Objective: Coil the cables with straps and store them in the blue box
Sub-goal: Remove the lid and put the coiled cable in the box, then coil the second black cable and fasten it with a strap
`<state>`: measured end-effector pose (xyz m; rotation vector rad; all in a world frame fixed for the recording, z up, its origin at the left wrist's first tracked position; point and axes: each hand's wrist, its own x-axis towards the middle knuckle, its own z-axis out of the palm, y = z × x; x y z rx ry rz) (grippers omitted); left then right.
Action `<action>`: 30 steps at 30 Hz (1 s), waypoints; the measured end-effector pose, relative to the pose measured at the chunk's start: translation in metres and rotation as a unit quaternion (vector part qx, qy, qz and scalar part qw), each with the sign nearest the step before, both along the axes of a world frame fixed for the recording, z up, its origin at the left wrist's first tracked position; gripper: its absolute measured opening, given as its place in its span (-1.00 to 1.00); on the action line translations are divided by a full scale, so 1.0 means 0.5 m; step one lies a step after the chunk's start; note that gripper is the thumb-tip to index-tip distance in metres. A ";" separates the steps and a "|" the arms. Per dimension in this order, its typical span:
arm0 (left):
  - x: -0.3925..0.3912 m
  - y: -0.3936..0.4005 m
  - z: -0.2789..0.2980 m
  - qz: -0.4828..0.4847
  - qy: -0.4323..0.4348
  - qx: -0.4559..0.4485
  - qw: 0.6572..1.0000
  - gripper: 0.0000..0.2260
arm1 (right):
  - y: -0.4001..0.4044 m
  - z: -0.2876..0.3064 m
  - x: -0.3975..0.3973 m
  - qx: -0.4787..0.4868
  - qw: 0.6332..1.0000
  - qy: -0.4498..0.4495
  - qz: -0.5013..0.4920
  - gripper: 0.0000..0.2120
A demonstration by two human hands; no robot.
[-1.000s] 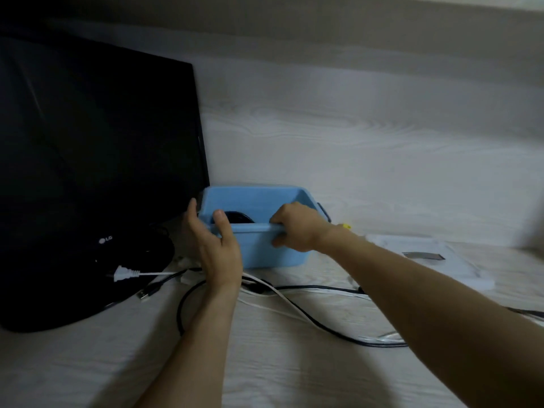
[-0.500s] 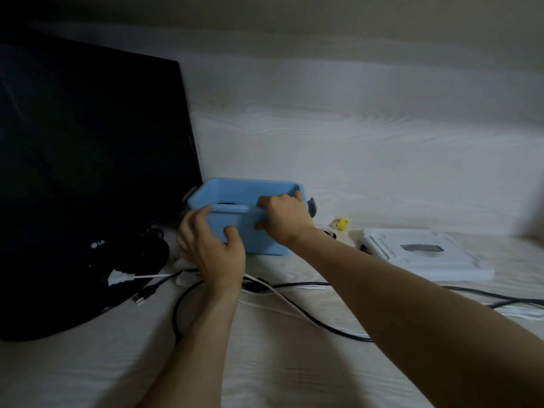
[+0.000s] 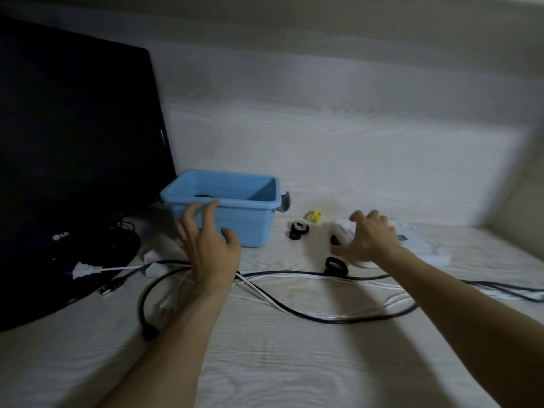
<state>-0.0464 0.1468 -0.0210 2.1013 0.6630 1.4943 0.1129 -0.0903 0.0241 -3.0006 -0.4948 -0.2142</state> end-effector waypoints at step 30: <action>0.014 -0.103 -0.022 -0.317 0.355 0.125 0.871 -0.75 | -0.089 -0.037 -0.166 0.255 0.884 0.120 0.373 -0.79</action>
